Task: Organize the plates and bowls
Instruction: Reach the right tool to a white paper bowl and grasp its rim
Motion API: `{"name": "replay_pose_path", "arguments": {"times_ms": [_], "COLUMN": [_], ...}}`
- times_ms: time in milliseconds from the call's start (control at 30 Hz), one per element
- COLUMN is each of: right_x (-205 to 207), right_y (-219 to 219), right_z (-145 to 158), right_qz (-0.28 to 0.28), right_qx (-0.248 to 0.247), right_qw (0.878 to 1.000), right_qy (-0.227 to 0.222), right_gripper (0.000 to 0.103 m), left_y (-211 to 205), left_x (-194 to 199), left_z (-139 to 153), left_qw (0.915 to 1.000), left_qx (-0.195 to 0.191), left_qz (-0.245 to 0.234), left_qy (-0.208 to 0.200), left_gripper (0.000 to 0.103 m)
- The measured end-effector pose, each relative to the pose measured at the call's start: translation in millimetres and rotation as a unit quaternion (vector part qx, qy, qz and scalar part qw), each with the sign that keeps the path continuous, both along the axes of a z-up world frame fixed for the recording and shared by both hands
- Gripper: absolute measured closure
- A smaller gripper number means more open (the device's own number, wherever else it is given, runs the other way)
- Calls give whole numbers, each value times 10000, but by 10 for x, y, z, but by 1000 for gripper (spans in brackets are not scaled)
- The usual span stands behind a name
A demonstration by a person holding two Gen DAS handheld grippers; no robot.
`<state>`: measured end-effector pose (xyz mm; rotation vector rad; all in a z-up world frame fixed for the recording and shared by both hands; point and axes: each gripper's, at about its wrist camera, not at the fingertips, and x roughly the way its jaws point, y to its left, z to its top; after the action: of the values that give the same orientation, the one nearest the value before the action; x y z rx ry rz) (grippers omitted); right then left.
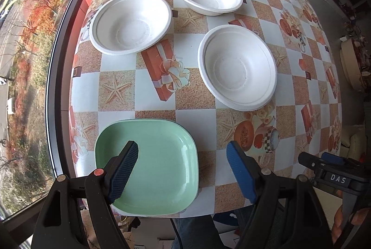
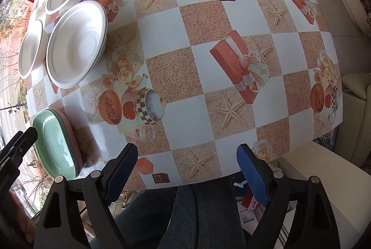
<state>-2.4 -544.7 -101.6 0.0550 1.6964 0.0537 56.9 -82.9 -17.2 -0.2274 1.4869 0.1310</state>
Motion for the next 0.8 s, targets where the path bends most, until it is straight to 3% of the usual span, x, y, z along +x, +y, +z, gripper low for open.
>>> {"name": "replay_pose_path", "arguments": {"times_ms": [267,500,800], "right_x": [556,1087,1710], "right_y": [430,829,1306], "right_z": [-3,-119,-357], "right_qz": [819,1306,1450], "right_qx": [-10,95,367], "right_qw": [9966,9913,9886], "right_qy": [-72,-149,-175], "right_gripper": [15,15,15], "left_y": [49,84,-28], "left_x": [326,647,916], "left_z": [-23,-263,-554], "left_qw": [9985,9955,9945], "left_qx": [149,246,495], "left_qz": [531,859,752], "left_qy": [66,300,541], "left_gripper": [21,22,22]}}
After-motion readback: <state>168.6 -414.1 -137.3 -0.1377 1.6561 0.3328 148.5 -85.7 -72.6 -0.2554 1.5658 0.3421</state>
